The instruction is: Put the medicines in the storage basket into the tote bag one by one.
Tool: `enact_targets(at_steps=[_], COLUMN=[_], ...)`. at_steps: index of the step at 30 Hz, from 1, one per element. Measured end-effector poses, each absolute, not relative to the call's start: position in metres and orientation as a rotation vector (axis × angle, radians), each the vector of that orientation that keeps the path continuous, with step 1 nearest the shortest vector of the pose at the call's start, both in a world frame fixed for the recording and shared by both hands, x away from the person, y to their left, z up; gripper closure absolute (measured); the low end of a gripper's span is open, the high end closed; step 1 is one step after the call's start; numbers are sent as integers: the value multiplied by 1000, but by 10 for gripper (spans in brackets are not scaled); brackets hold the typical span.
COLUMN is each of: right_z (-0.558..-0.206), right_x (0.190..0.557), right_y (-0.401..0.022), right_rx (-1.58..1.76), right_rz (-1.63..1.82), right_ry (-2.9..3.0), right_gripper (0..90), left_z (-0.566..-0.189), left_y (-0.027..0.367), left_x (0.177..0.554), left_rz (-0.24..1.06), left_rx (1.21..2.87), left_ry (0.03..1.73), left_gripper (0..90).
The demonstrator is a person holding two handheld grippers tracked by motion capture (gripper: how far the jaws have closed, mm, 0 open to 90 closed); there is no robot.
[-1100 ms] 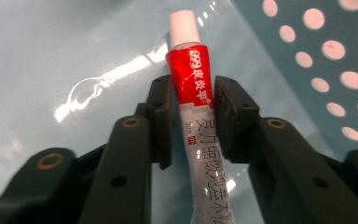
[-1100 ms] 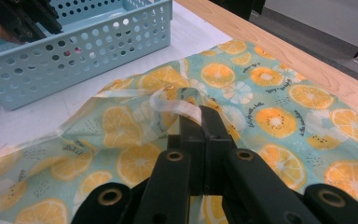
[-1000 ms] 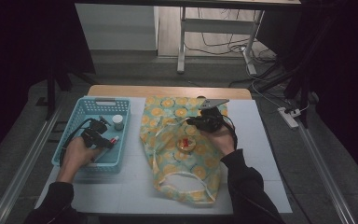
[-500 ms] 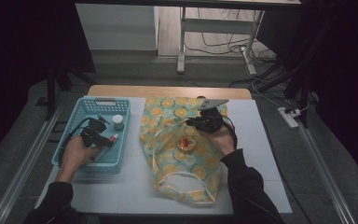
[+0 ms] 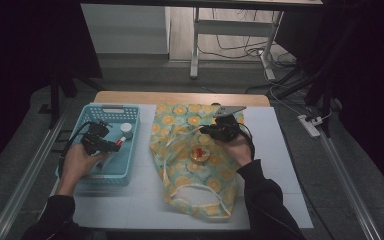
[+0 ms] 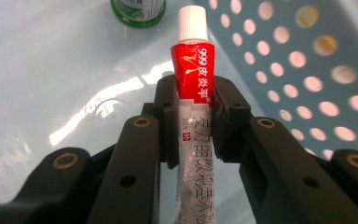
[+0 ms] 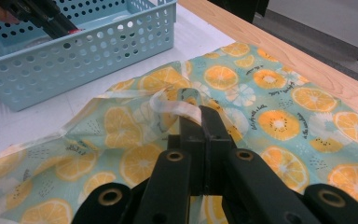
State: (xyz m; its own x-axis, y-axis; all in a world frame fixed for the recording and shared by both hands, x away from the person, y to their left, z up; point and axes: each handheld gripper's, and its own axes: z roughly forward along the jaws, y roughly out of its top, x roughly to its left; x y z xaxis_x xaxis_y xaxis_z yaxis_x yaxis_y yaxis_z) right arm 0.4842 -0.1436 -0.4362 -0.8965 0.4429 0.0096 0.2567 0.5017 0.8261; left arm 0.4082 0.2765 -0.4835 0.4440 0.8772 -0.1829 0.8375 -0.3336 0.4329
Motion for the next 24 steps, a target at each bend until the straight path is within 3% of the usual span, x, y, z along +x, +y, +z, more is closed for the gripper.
enact_targets(at_steps=[24], right_z=[-434], right_x=[484], right_y=[-145], right_rx=[607], right_rz=[1359], right_ry=[2525], right_gripper=[893], left_z=[-435], left_y=[237], left_x=[398], left_rz=[91], left_rx=[2215], left_ry=[1272], left_gripper=[742])
